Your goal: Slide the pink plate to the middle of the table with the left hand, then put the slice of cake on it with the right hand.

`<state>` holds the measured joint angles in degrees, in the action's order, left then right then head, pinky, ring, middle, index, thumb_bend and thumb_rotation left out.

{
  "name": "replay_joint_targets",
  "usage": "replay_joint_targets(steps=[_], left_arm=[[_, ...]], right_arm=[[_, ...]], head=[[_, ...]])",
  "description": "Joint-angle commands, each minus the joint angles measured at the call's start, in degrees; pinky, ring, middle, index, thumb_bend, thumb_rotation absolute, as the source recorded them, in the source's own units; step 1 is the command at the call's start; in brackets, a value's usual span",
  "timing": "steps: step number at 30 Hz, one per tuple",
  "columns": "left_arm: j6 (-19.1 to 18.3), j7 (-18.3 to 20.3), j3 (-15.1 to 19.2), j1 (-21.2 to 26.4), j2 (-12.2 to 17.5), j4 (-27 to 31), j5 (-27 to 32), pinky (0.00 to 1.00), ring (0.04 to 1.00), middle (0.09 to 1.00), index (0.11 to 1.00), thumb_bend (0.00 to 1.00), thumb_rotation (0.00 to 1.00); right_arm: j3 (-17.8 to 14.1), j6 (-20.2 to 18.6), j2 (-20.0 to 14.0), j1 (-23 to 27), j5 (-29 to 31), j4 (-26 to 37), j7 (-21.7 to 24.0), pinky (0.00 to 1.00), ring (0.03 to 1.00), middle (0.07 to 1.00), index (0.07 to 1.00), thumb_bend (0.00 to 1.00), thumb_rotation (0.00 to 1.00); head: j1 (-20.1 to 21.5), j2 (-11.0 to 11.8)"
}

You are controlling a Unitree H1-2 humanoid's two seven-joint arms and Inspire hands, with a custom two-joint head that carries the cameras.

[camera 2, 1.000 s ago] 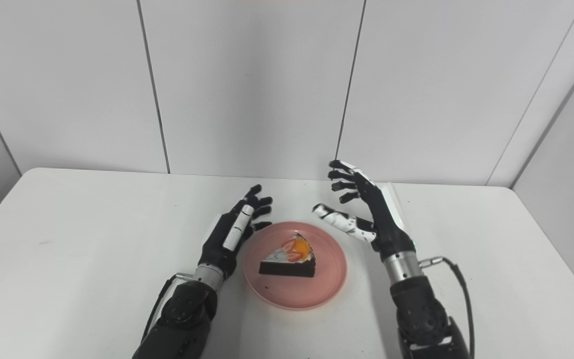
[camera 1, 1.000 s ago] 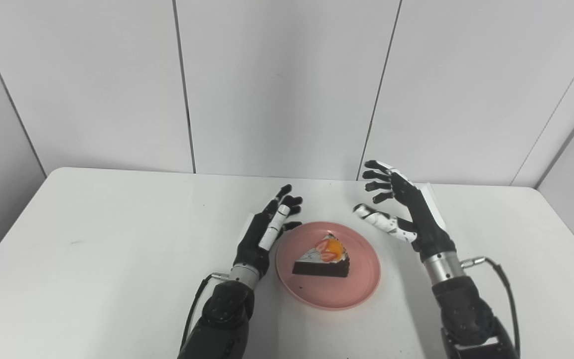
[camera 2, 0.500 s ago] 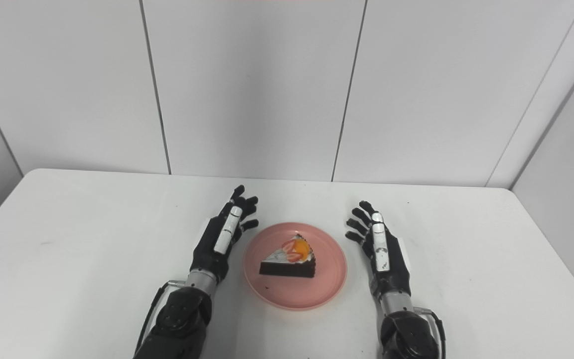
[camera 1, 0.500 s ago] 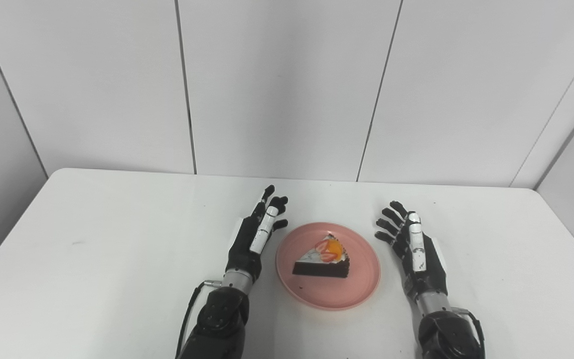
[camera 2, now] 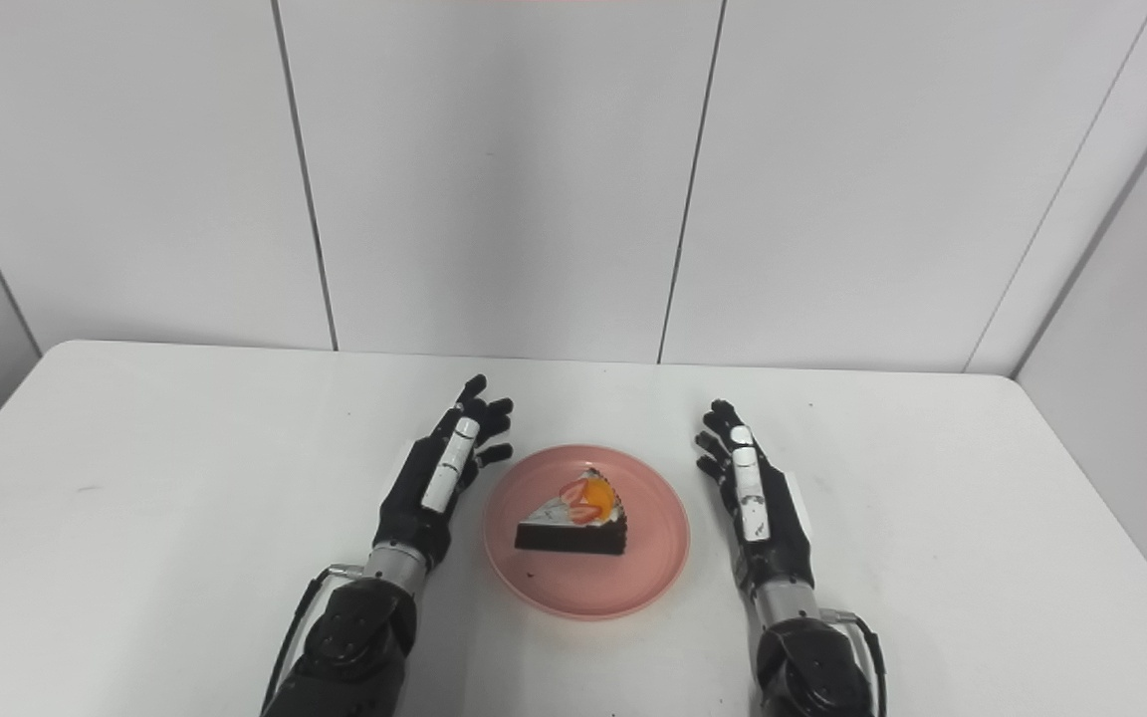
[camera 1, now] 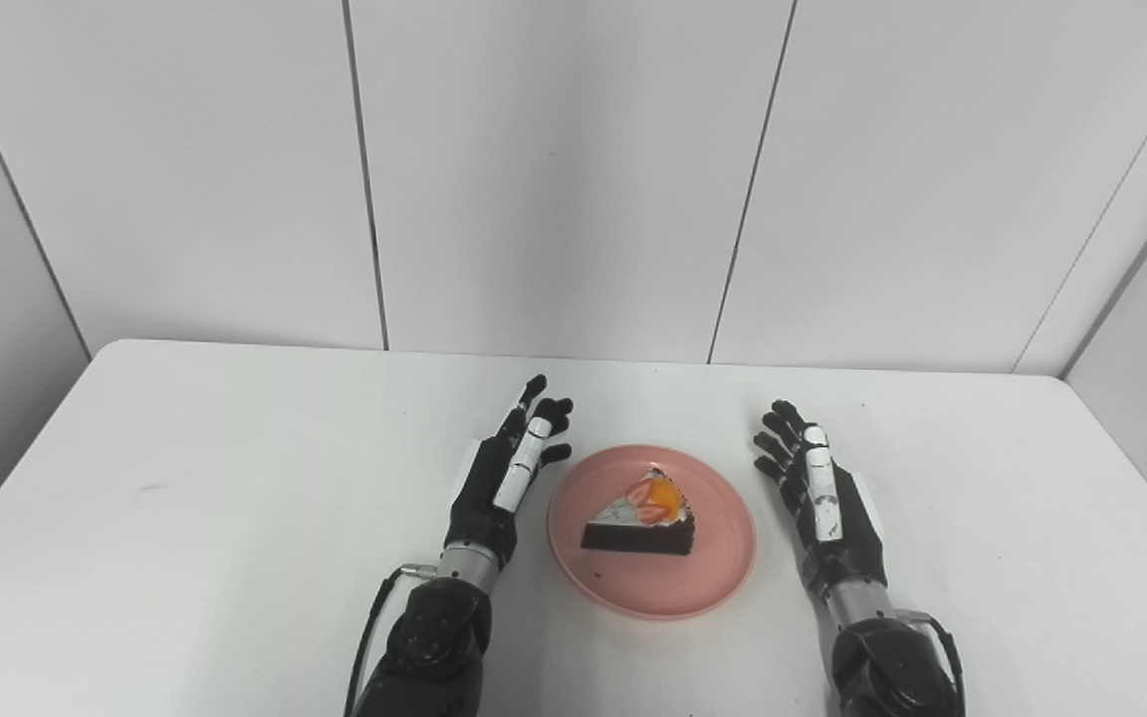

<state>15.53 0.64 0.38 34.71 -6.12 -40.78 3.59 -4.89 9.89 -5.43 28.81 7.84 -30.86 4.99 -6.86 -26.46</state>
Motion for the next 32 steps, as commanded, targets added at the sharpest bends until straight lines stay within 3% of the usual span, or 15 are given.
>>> replay_joint_targets(steps=[1, 4, 11, 15, 32], left_arm=[[1.1, -1.8, 0.1, -4.2, 0.3, -1.9, -1.4, 0.84, 0.892, 0.872, 0.935, 0.67, 0.86], [1.5, -3.4, 0.3, -5.1, -0.2, -0.2, -2.1, 0.89, 0.912, 0.884, 0.936, 0.62, 0.84], [2.5, -7.3, -0.4, -6.3, -0.3, 2.0, -5.4, 0.99, 0.99, 0.969, 0.97, 0.63, 0.9], [2.6, -9.3, -1.0, -6.5, 0.0, 2.3, -7.8, 0.98, 1.0, 0.999, 0.991, 0.64, 0.94], [1.1, -9.1, -1.6, -6.7, 0.4, 3.8, -8.8, 1.0, 1.0, 1.0, 1.0, 0.61, 0.92]], right_arm=[[1.1, 1.1, 0.9, -1.8, -0.4, -0.6, 1.0, 0.99, 0.962, 0.938, 0.9, 0.88, 1.0], [1.3, 1.9, 1.2, -2.1, -0.1, -0.1, 1.6, 1.0, 0.973, 0.954, 0.917, 0.9, 1.0], [1.2, 2.7, 2.0, -2.5, 1.0, 0.8, 2.6, 1.0, 0.978, 0.962, 0.937, 0.9, 1.0], [1.0, 2.7, 2.2, -2.5, 1.1, 0.9, 3.1, 1.0, 0.983, 0.969, 0.947, 0.9, 1.0], [0.4, 1.0, 2.7, -2.5, 2.2, 1.2, 3.2, 1.0, 0.982, 0.965, 0.933, 0.89, 1.0]], head=[[0.3, -0.1], [0.9, -0.2], [1.5, -0.4], [1.9, -0.4], [2.4, -0.4]])
